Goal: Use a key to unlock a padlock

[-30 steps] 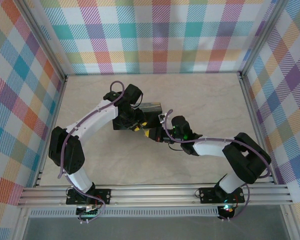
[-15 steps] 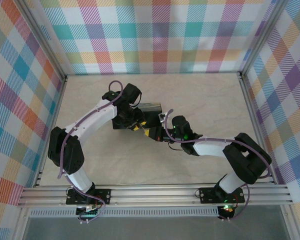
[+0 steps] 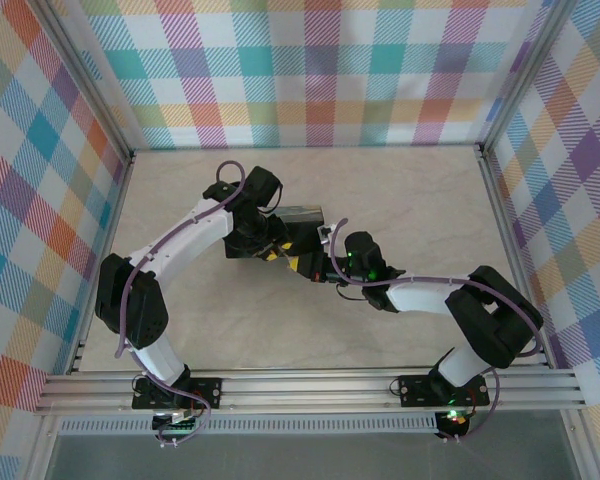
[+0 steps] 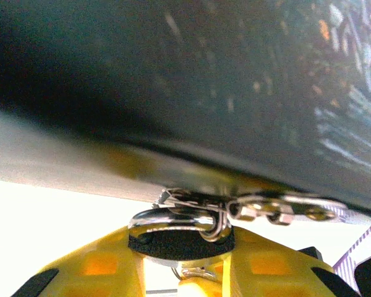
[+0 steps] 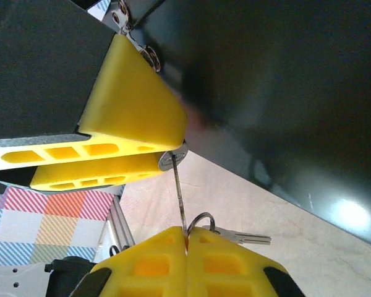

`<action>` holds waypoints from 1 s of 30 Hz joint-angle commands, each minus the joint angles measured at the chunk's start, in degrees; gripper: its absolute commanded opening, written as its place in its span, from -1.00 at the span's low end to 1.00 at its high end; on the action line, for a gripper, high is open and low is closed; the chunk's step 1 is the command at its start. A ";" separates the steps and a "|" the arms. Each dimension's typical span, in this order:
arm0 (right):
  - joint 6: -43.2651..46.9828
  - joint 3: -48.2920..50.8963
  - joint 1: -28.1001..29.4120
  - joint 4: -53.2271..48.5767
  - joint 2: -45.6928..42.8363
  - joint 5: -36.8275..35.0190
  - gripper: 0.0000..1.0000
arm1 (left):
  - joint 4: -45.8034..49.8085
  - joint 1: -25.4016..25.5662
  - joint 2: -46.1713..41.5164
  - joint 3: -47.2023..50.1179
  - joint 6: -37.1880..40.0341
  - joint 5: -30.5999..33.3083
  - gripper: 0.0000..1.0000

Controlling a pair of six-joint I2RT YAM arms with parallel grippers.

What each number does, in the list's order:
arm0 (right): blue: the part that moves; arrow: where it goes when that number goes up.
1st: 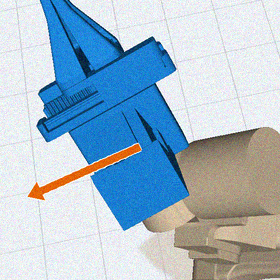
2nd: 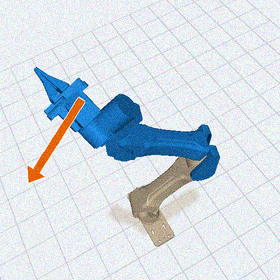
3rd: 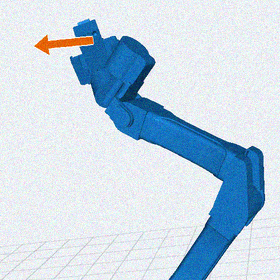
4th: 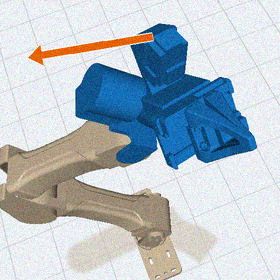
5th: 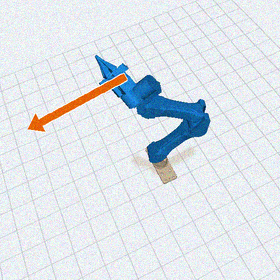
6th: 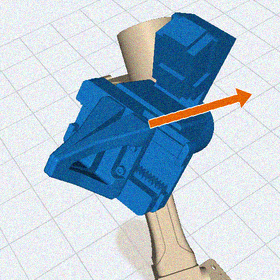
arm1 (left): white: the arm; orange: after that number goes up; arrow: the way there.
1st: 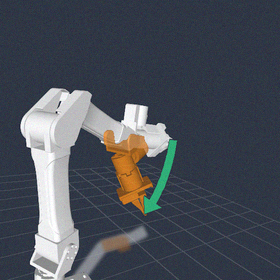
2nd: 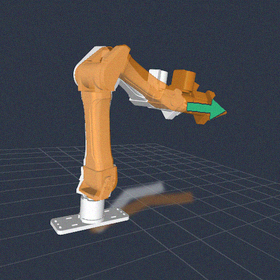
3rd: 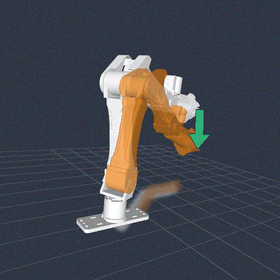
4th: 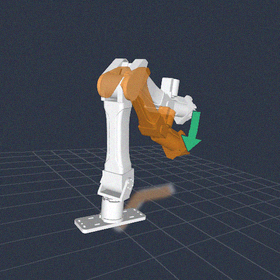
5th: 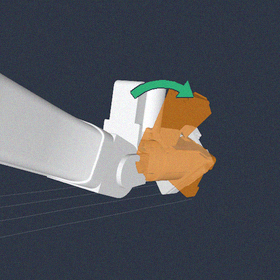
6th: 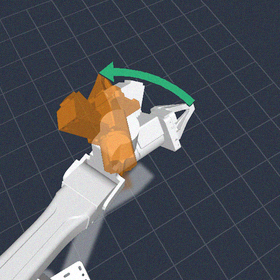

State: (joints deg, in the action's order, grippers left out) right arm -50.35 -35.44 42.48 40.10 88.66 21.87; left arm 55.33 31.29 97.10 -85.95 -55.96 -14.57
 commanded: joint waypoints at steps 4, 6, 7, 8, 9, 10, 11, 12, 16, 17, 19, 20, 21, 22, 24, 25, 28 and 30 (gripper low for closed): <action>-0.35 0.19 0.41 5.99 -0.17 -0.10 -0.97 | -0.42 -0.46 -2.98 -0.27 -0.64 -2.65 -1.00; -0.69 -0.25 0.41 6.52 0.51 0.17 -0.97 | -0.74 -0.44 -3.12 -0.01 -0.94 -3.01 -1.00; -0.79 -0.36 0.46 7.29 0.86 0.34 -0.97 | -0.88 -0.46 -3.22 0.13 -1.11 -3.18 -1.00; -1.04 -0.33 0.41 8.10 1.13 0.45 -0.97 | -1.01 -0.44 -3.32 0.17 -1.23 -3.37 -1.00; -1.23 -0.56 0.41 8.50 1.37 0.45 -0.97 | -1.10 -0.44 -3.40 0.26 -1.34 -3.53 -1.00; -1.24 -0.77 0.44 8.58 1.52 0.48 -0.97 | -1.41 -0.44 -3.54 0.30 -1.43 -3.83 -1.00; -1.24 -0.95 0.41 8.73 1.69 0.54 -0.97 | -1.42 -0.44 -3.57 0.30 -1.51 -4.04 -1.00; -1.24 -1.18 0.41 9.10 1.92 0.59 -0.97 | -1.45 -0.40 -3.58 0.24 -1.62 -4.22 -1.00; -1.42 -1.30 0.39 9.91 2.48 0.29 -0.97 | -1.22 -0.44 -3.73 -0.26 -1.45 -4.50 -1.00; -1.49 -1.14 0.41 10.38 2.52 0.19 -0.97 | -1.12 -0.44 -3.76 -0.44 -1.28 -4.52 -1.00; -1.43 -1.11 0.46 10.62 2.39 -0.11 -0.97 | 0.11 -0.42 -3.59 -1.32 -0.15 -3.93 -1.00; -1.27 -0.91 0.37 10.39 2.14 -0.35 -0.97 | 1.05 -0.44 -3.43 -1.95 0.65 -3.37 -1.00; -1.00 -0.83 0.32 10.08 1.76 -0.71 -0.97 | 1.84 -0.42 -3.37 -2.37 1.30 -2.98 -1.00; -0.60 -0.78 0.23 9.51 1.38 -0.89 -0.97 | 2.33 -0.44 -3.31 -2.55 1.79 -2.92 -1.00; 0.13 -1.03 0.15 8.94 0.83 -0.86 -0.97 | 2.52 -0.49 -3.32 -2.55 2.08 -3.26 -1.00; 0.46 -1.27 0.15 8.86 0.78 -0.71 -0.97 | 2.68 -0.49 -3.23 -2.62 2.37 -3.35 -1.00; 0.78 -1.99 -0.01 8.16 0.72 -0.81 -0.97 | 3.40 -0.46 -3.01 -3.05 2.94 -3.46 -1.00; 0.60 -1.84 -0.50 7.95 0.58 -1.20 -0.97 | 3.94 -0.49 -3.12 -3.48 3.35 -3.45 -1.00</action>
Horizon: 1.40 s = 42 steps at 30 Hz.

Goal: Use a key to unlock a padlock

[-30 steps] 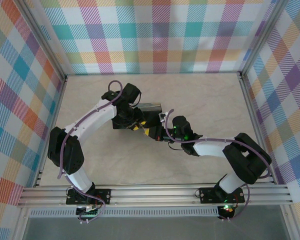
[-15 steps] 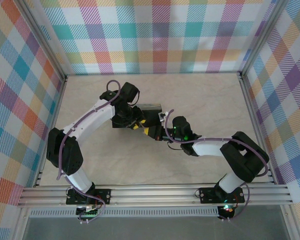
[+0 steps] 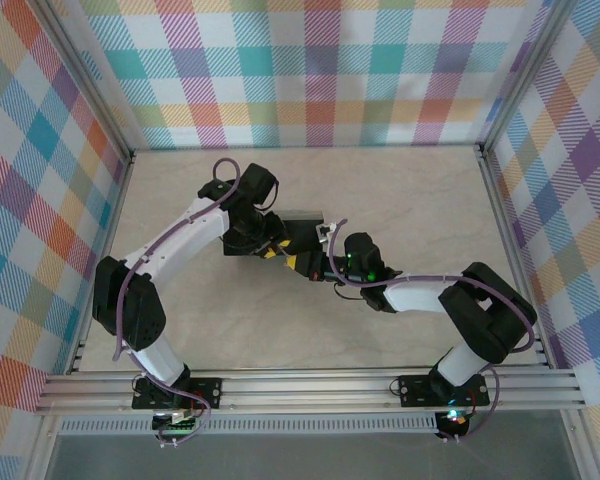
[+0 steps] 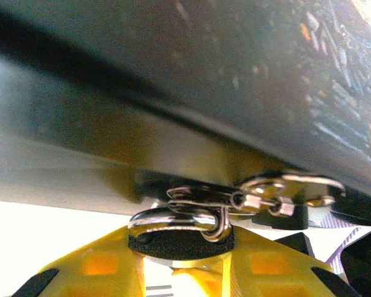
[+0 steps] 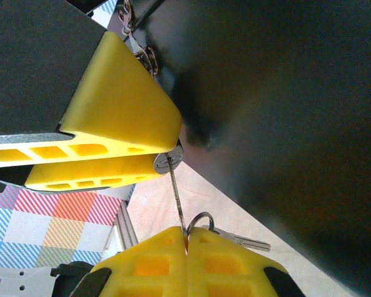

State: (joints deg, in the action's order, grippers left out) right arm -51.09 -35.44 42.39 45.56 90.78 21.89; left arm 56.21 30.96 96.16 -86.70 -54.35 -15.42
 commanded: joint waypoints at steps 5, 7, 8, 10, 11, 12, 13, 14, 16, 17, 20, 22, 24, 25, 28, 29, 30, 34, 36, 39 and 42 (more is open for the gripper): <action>1.39 -1.93 -0.58 3.44 -1.01 -0.61 -0.97 | 3.20 -0.18 -2.29 -3.13 1.92 -3.28 -1.00; 1.58 -2.34 -0.56 4.18 -0.81 -0.62 -0.97 | 3.03 -0.20 -2.12 -3.14 1.96 -3.75 -1.00; 2.04 -2.77 -0.56 3.98 -0.71 -0.53 -0.97 | 2.95 -0.20 -2.15 -3.18 1.96 -4.09 -1.00; 2.94 -3.71 -0.57 3.65 -0.50 -0.27 -0.97 | 2.98 -0.11 -2.06 -3.29 2.26 -4.44 -1.00; 3.31 -3.94 -0.55 3.74 -0.45 -0.35 -0.97 | 3.40 -0.11 -2.03 -3.51 2.56 -4.36 -1.00; 3.68 -4.06 -0.56 3.69 -0.52 -0.59 -0.97 | 3.64 -0.13 -2.05 -3.72 2.86 -4.42 -1.00; 4.01 -4.13 -0.56 3.83 -0.67 -0.65 -0.97 | 3.80 -0.11 -1.94 -3.84 3.07 -4.44 -1.00; 4.42 -4.11 -0.60 3.85 -0.93 -0.62 -0.97 | 4.15 -0.11 -1.87 -4.01 3.40 -4.49 -1.00; 5.15 -3.92 -0.62 4.26 -1.51 -1.00 -0.97 | 4.94 -0.20 -1.77 -4.41 4.11 -4.40 -1.00; 5.46 -3.70 -0.69 4.40 -1.91 -1.43 -0.97 | 5.60 -0.20 -1.60 -4.71 4.42 -4.06 -1.00; 5.82 -2.84 -0.66 5.74 -2.36 -2.22 -0.96 | 5.86 -0.53 -1.76 -4.80 4.31 -4.18 -1.00; 5.42 -2.54 -0.54 7.68 -1.78 -2.05 -0.96 | 5.34 -0.85 -1.85 -4.79 3.50 -4.94 -1.00; 4.06 -1.67 -0.56 12.11 -0.84 -2.29 -0.96 | 5.01 -1.08 -1.70 -5.36 2.95 -5.66 -1.00; 2.89 -1.24 -0.60 15.07 -0.21 -2.25 -0.96 | 5.03 -1.08 -1.59 -5.63 2.70 -6.02 -1.00; 0.67 -2.08 -0.56 16.41 1.51 -1.51 -0.97 | 5.22 -1.08 -1.44 -6.10 2.17 -6.56 -1.00; 0.43 -2.10 -0.43 16.63 1.82 -1.59 -0.97 | 5.40 -1.08 -1.36 -6.24 2.26 -6.55 -1.00; 0.14 -2.10 -0.38 16.92 2.14 -1.63 -0.97 | 5.48 -1.12 -1.41 -6.37 2.23 -6.63 -1.00; -0.32 -2.13 -0.38 16.24 1.96 -1.35 -0.97 | 5.81 -1.08 -1.41 -6.47 2.20 -6.33 -1.00; -1.37 -2.01 -0.41 17.80 1.97 -0.77 -0.97 | 5.52 -1.08 -1.33 -6.30 1.93 -6.26 -1.00; -2.47 -2.78 -0.29 18.37 2.13 -0.17 -0.98 | 4.89 -1.08 -1.16 -5.99 1.71 -6.45 -1.00; -2.52 -3.12 -0.19 18.07 2.17 -0.71 -0.97 | 4.78 -0.99 -1.08 -5.85 1.85 -6.55 -1.00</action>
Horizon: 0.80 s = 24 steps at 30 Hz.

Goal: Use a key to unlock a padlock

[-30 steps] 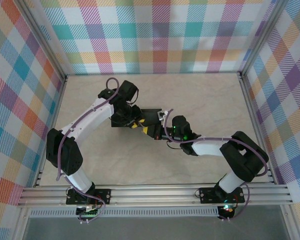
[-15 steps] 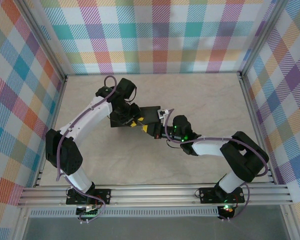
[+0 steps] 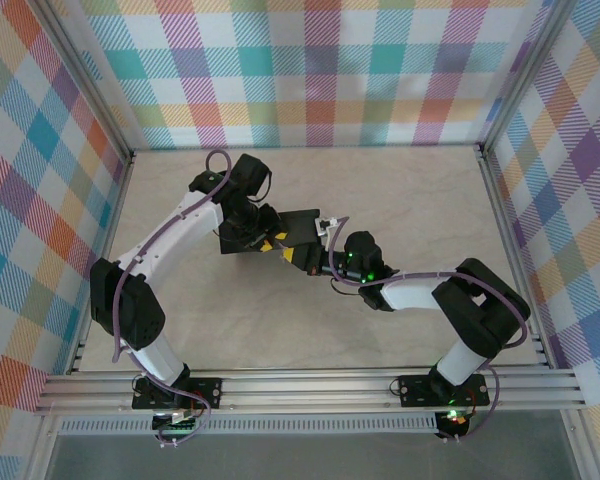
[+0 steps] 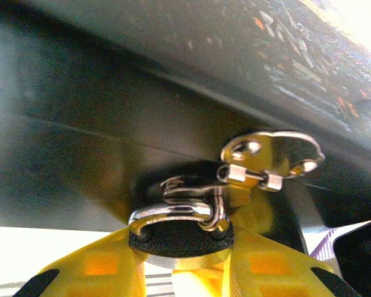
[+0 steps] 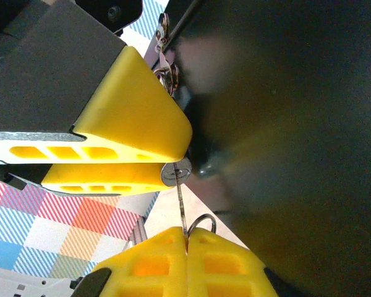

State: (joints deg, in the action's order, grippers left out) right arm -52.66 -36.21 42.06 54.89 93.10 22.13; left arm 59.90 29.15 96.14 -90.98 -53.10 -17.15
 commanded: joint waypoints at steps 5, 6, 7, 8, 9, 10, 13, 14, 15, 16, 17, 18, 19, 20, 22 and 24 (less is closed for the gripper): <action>-1.61 -4.86 0.37 9.32 1.17 -0.12 -0.97 | 0.42 0.97 -1.04 -1.13 0.29 -5.26 -1.00; -1.70 -5.31 0.48 9.44 1.52 -0.07 -0.97 | 0.11 1.00 -1.04 -1.09 0.15 -5.43 -1.00; -1.74 -5.75 0.54 9.44 1.79 -0.08 -0.97 | -0.04 1.00 -1.04 -0.96 -0.02 -5.57 -1.00; -1.65 -6.20 0.69 9.53 2.04 -0.03 -0.97 | -0.22 1.00 -1.12 -0.96 -0.10 -5.75 -1.00; -1.57 -6.54 0.73 9.57 2.16 -0.07 -0.97 | -0.35 0.99 -1.12 -0.95 -0.24 -5.87 -1.00; -1.50 -6.79 0.75 9.53 2.17 -0.07 -0.97 | -0.40 1.00 -1.08 -1.09 -0.19 -5.98 -1.00; -0.83 -7.38 0.74 8.53 1.70 -0.65 -0.96 | 0.11 1.09 -0.95 -1.65 0.36 -6.06 -1.00; -0.41 -7.73 0.77 7.74 1.47 -1.01 -0.96 | 0.03 1.21 -1.04 -1.58 0.34 -6.14 -1.00; -0.19 -8.26 0.74 6.92 1.31 -1.18 -0.95 | -0.12 1.30 -1.22 -1.34 0.25 -6.14 -1.00; 0.05 -8.76 0.76 6.46 1.21 -1.06 -0.94 | -0.20 1.50 -1.22 -1.08 0.11 -6.14 -1.00; 0.11 -9.20 0.77 6.28 1.08 -0.95 -0.93 | -0.43 1.66 -1.35 -0.78 -0.11 -6.23 -1.00; 0.02 -9.50 0.74 6.10 1.04 -0.78 -0.91 | -0.72 1.70 -1.46 -0.20 -0.59 -6.11 -1.00; 0.09 -9.53 0.76 5.88 0.82 -0.69 -0.90 | -1.04 1.62 -1.73 0.15 -0.92 -5.80 -1.00; 0.30 -9.22 0.78 5.41 0.36 -0.60 -0.87 | -0.98 1.54 -1.99 0.15 -1.15 -4.91 -1.00; 1.21 -7.73 0.68 3.64 -0.92 -0.63 -0.75 | 0.25 0.99 -2.32 -0.55 -1.39 -2.38 -1.00; 3.27 -5.14 0.57 0.11 -3.34 -0.96 -0.62 | 0.48 -0.15 -2.86 -0.35 -2.07 -0.34 -1.00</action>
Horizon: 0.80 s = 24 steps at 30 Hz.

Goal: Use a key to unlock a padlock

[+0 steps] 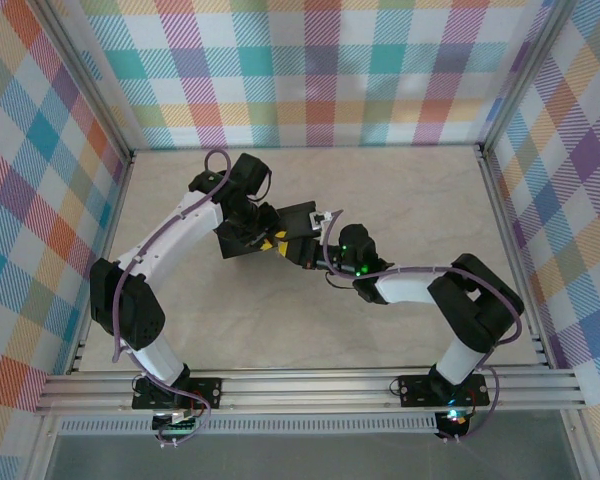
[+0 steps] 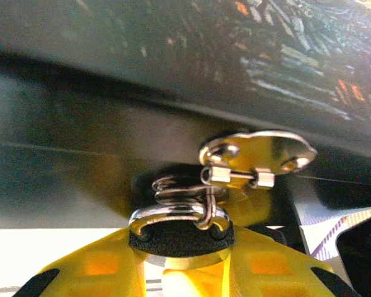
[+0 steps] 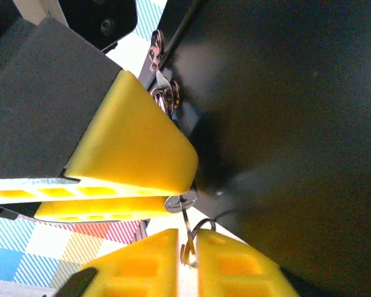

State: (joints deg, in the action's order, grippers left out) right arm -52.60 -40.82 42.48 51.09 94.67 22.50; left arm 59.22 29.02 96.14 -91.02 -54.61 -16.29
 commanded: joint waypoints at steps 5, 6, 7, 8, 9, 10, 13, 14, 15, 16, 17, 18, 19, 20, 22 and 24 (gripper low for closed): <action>11.37 3.95 -0.51 -8.62 -11.09 -1.63 -0.32 | 1.02 -1.42 -3.00 0.22 -1.24 0.19 -1.00; 13.44 4.23 -0.59 -11.79 -12.40 -1.55 -0.29 | 0.78 -1.42 -2.90 0.30 -1.37 -0.08 -1.00; 15.42 4.48 -0.64 -14.37 -13.69 -1.83 -0.25 | 0.57 -1.42 -2.80 0.39 -1.45 -0.40 -1.00; 16.89 4.57 -0.72 -17.61 -14.74 -2.01 -0.24 | 0.46 -1.42 -2.72 0.38 -1.45 -0.42 -1.00; 19.00 4.58 -0.77 -20.44 -15.90 -2.28 -0.22 | 0.54 -1.42 -2.58 0.31 -1.45 -0.48 -1.00; 21.45 4.48 -0.82 -23.42 -17.00 -2.58 -0.22 | 0.63 -1.42 -2.41 0.11 -1.38 -0.53 -1.00; 30.71 3.07 -0.72 -32.31 -19.20 -5.58 -0.30 | 1.14 -1.42 -1.91 -0.61 -1.29 -1.11 -1.00; 33.82 2.63 -0.74 -34.13 -19.50 -7.62 -0.35 | 1.48 -1.46 -1.63 -0.89 -1.29 -1.32 -1.00; 37.03 2.45 -0.73 -35.20 -19.77 -10.90 -0.39 | 1.87 -1.35 -1.40 -1.15 -1.20 -1.61 -1.00; 40.75 2.68 -0.73 -34.64 -19.92 -13.61 -0.41 | 2.43 -1.33 -1.06 -1.49 -1.11 -1.60 -1.00; 43.59 2.92 -0.73 -33.73 -19.99 -16.08 -0.43 | 2.81 -1.25 -0.96 -1.61 -1.10 -1.48 -1.00; 46.66 3.58 -0.63 -31.54 -20.09 -18.29 -0.44 | 3.09 -1.24 -0.87 -1.79 -1.11 -1.53 -1.00; 50.27 4.68 -0.33 -27.98 -20.29 -20.34 -0.44 | 3.36 -1.26 -0.71 -1.87 -1.27 -1.70 -1.00; 53.10 5.77 0.02 -24.35 -20.32 -21.42 -0.44 | 3.67 -1.18 -0.61 -2.08 -1.37 -1.77 -1.00; 60.69 7.37 0.79 -17.16 -19.91 -22.12 -0.42 | 4.70 -0.89 -0.21 -2.91 -1.37 -1.66 -1.00; 67.54 7.81 1.91 -11.78 -18.71 -21.29 -0.42 | 5.56 -0.65 0.19 -3.84 -1.29 -1.34 -1.00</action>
State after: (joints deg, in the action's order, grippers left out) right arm -0.27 -33.87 42.87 28.32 75.70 3.95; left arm 63.22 28.25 96.33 -91.26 -55.96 -16.93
